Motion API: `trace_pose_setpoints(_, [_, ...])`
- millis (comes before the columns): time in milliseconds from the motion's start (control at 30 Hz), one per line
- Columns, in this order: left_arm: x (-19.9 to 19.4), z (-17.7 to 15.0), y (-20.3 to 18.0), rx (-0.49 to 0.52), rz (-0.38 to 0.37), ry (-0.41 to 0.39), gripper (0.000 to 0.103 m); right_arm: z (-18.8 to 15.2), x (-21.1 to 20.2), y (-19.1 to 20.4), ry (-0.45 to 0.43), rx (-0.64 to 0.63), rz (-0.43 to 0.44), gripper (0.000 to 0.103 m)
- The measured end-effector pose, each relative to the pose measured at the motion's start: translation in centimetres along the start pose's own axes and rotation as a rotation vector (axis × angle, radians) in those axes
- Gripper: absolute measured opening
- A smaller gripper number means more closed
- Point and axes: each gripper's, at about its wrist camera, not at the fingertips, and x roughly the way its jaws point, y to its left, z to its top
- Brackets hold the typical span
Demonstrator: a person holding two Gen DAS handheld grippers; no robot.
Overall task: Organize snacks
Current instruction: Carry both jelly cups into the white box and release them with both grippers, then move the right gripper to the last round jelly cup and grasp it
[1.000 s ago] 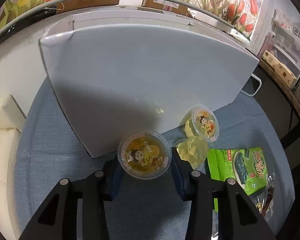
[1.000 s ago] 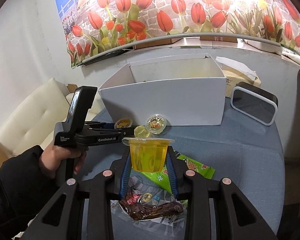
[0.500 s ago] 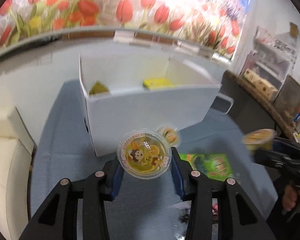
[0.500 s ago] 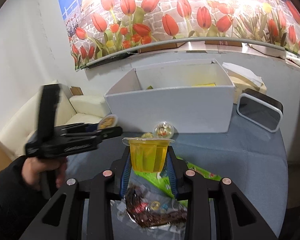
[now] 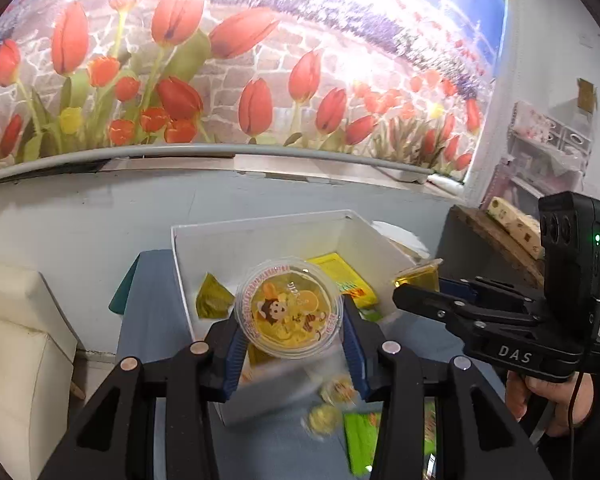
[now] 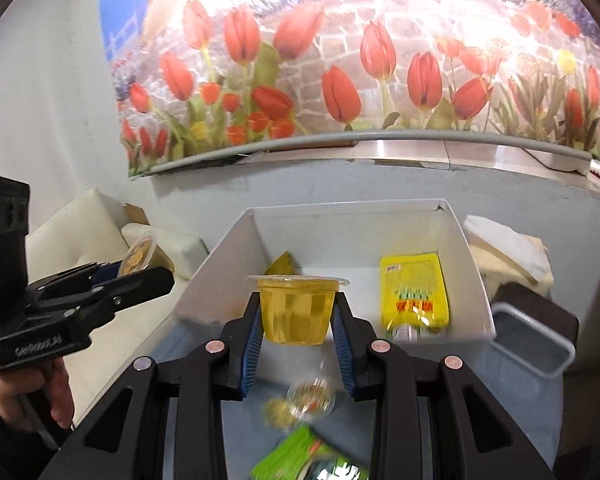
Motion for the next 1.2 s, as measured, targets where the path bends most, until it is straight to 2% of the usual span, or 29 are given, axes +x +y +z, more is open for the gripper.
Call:
trace_pose_setpoints(233, [6.2,2.1,1.2,0.041,0.049,0.085,0.047,2.3,6.4,-2.2,0.096,0.001,-0.057,0.036])
trace_pose_setpoints(300, [7.4,2.1,1.3,0.059,0.076,0.11,0.051,2.6,7.3,-2.8,0.112,0.005,-0.074,0.037])
trace_pose_setpoints(333, [8.1,2.1,1.5,0.055,0.099,0.129,0.069,2.7,7.5,-3.1,0.119,0.012,-0.07,0.045])
trace_pose_setpoints(367, [8.3,2.0,1.6,0.054,0.117,0.134,0.089,2.8,7.7,-3.3,0.122,0.022,-0.061,0.076])
trace_pose_setpoints(400, [8.3,1.9,1.7,0.054,0.125,0.118,0.097,2.8,7.6,-3.5,0.11,0.025,-0.066,0.091])
trace_pose_setpoints(433, [8.2,1.7,1.7,0.062,0.129,0.093,0.103,2.9,7.4,-3.5,0.095,0.021,-0.063,0.099])
trace_pose_setpoints(567, [8.6,1.0,1.6,0.073,0.141,0.112,0.103,2.9,6.6,-3.8,0.073,0.025,-0.078,0.099])
trace_pose_setpoints(633, [8.6,0.7,1.5,0.067,0.133,0.119,0.103,2.8,6.0,-4.1,0.059,0.052,-0.071,0.103])
trace_pose_setpoints(767, [7.6,0.4,1.2,0.047,0.12,0.108,0.103,2.5,4.5,-4.3,0.049,0.08,-0.066,0.103])
trace_pose_setpoints(900, [5.6,0.0,0.2,0.049,0.114,0.087,0.103,1.8,1.6,-3.8,0.016,0.092,-0.012,0.103])
trace_pose_setpoints(1067, [1.4,-1.9,-1.2,0.014,0.087,0.055,0.103,-1.0,-3.7,-1.9,-0.032,0.054,0.049,0.103])
trace_pose_setpoints(1133, [-0.2,-3.1,-1.8,0.0,0.1,0.062,0.103,-2.6,-5.4,-1.4,-0.02,0.045,0.055,0.103])
trace_pose_setpoints(1200, [-1.7,-4.3,-2.3,-0.011,0.078,0.052,0.103,-4.6,-7.0,-0.7,-0.008,0.025,0.04,0.103])
